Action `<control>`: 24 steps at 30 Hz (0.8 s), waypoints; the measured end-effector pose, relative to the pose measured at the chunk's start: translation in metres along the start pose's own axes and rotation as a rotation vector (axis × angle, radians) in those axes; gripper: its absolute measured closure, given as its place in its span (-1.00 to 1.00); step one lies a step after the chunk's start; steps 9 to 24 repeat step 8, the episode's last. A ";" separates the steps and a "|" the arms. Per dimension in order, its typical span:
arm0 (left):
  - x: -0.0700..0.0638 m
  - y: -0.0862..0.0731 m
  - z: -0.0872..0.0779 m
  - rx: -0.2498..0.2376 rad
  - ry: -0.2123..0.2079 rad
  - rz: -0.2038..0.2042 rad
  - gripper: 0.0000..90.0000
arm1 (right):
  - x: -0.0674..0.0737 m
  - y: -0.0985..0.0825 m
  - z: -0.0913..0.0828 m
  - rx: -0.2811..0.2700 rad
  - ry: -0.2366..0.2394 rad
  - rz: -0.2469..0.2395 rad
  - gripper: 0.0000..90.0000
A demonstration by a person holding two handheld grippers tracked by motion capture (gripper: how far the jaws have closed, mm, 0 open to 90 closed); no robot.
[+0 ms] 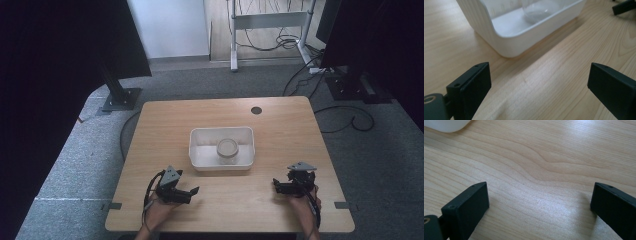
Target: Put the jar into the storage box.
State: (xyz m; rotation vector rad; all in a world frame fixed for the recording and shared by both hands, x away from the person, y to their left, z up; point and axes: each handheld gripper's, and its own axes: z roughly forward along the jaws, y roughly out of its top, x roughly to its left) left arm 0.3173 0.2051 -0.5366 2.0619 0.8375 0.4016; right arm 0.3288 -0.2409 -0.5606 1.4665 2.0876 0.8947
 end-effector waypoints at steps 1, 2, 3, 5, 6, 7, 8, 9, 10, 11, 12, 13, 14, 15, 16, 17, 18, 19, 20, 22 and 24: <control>0.001 -0.002 0.002 0.016 -0.003 -0.002 -0.89 | 0.000 0.000 0.000 0.000 0.000 0.001 -0.97; 0.002 -0.004 0.004 0.030 -0.002 -0.004 -0.88 | 0.000 0.000 0.000 0.000 -0.001 0.001 -0.97; 0.003 -0.006 0.005 0.043 -0.001 -0.002 -0.88 | 0.001 0.000 0.000 0.000 -0.001 0.002 -0.97; 0.004 -0.008 0.008 0.067 0.003 0.001 -0.88 | 0.001 0.000 0.000 0.001 0.000 0.001 -0.97; 0.004 -0.008 0.008 0.070 0.004 0.000 -0.88 | 0.001 0.000 0.000 0.001 0.000 0.002 -0.97; 0.005 -0.009 0.009 0.075 0.003 -0.002 -0.88 | 0.001 0.000 0.000 0.000 -0.001 0.001 -0.97; 0.006 -0.009 0.010 0.079 0.002 -0.005 -0.88 | 0.001 0.000 0.000 0.001 0.000 0.002 -0.97; 0.006 -0.009 0.010 0.079 0.002 -0.005 -0.88 | 0.001 0.000 0.000 0.001 0.000 0.002 -0.97; 0.006 -0.009 0.010 0.079 0.002 -0.005 -0.88 | 0.001 0.000 0.000 0.001 0.000 0.002 -0.97; 0.006 -0.009 0.010 0.079 0.002 -0.005 -0.88 | 0.001 0.000 0.000 0.001 0.000 0.002 -0.97; 0.006 -0.009 0.010 0.079 0.002 -0.005 -0.88 | 0.001 0.000 0.000 0.001 0.000 0.002 -0.97; 0.006 -0.009 0.010 0.079 0.002 -0.005 -0.88 | 0.001 0.000 0.000 0.001 0.000 0.002 -0.97; 0.006 -0.009 0.010 0.079 0.002 -0.005 -0.88 | 0.001 0.000 0.000 0.001 0.000 0.002 -0.97; 0.006 -0.009 0.010 0.079 0.002 -0.005 -0.88 | 0.001 0.000 0.000 0.001 0.000 0.002 -0.97; 0.006 -0.009 0.010 0.079 0.002 -0.005 -0.88 | 0.001 0.000 0.000 0.001 0.000 0.002 -0.97; 0.006 -0.009 0.010 0.079 0.002 -0.005 -0.88 | 0.001 0.000 0.000 0.001 0.000 0.002 -0.97; 0.006 -0.009 0.010 0.079 0.002 -0.005 -0.88 | 0.001 0.000 0.000 0.001 0.000 0.002 -0.97; 0.006 -0.009 0.010 0.079 0.002 -0.005 -0.88 | 0.001 0.000 0.000 0.001 0.000 0.002 -0.97; 0.006 -0.009 0.010 0.079 0.002 -0.005 -0.88 | 0.001 0.000 0.000 0.001 0.000 0.002 -0.97; 0.006 -0.009 0.010 0.079 0.002 -0.005 -0.88 | 0.001 0.000 0.000 0.001 0.000 0.002 -0.97; 0.006 -0.009 0.010 0.079 0.002 -0.005 -0.88 | 0.001 0.000 0.000 0.001 0.000 0.002 -0.97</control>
